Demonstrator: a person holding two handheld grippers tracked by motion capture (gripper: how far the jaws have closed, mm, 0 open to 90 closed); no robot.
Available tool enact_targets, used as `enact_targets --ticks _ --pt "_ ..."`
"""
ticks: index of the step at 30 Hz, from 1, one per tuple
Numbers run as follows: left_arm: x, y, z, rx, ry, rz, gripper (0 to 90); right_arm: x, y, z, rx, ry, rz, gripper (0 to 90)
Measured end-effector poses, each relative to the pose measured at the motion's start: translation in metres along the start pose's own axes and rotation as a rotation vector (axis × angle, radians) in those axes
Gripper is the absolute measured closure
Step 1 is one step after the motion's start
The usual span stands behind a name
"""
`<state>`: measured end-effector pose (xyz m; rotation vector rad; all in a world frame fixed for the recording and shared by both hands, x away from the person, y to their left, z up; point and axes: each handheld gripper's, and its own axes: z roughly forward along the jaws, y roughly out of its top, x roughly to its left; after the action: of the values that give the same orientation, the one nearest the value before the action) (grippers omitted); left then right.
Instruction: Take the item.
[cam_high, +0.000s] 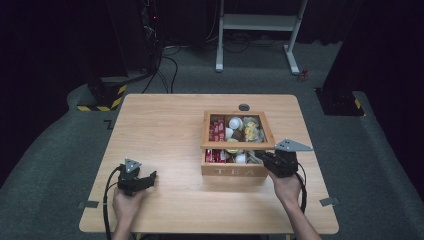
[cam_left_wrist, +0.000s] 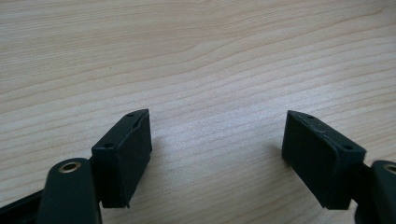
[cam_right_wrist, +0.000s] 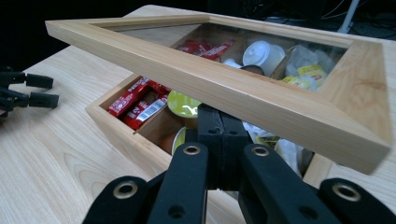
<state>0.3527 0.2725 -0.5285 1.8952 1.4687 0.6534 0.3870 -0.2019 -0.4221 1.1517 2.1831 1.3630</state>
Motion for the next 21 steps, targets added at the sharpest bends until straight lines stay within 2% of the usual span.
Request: enact_targets --ticks 7,10,13,14,16,19,20,21 --pt "-0.003 0.002 0.001 0.001 -0.018 0.013 27.4 -0.005 0.011 -0.006 -0.017 -0.013 -0.011 90.0" --pt "-0.006 0.005 0.002 -0.001 -0.048 0.008 28.0 -0.007 0.016 -0.009 -0.027 -0.016 0.001 90.0" --pt "-0.01 0.006 0.001 -0.017 -0.06 0.017 29.1 -0.009 0.019 -0.009 -0.029 -0.016 -0.005 90.0" --pt "-0.011 0.006 0.001 -0.018 -0.075 0.006 29.4 -0.009 0.019 -0.009 -0.026 -0.017 -0.008 90.0" --pt "-0.014 0.008 0.002 -0.022 -0.092 0.012 29.8 -0.009 0.021 -0.009 -0.024 -0.022 -0.011 90.0" --pt "-0.021 0.012 0.001 -0.026 -0.125 0.033 30.3 -0.01 0.025 -0.01 -0.032 -0.018 -0.006 90.0" --pt "-0.026 0.016 -0.001 -0.033 -0.147 0.045 30.3 -0.011 0.026 -0.01 -0.034 -0.013 0.001 90.0" --pt "-0.026 0.016 -0.001 -0.033 -0.147 0.045 30.3 -0.011 0.027 -0.01 -0.035 -0.015 -0.003 90.0"
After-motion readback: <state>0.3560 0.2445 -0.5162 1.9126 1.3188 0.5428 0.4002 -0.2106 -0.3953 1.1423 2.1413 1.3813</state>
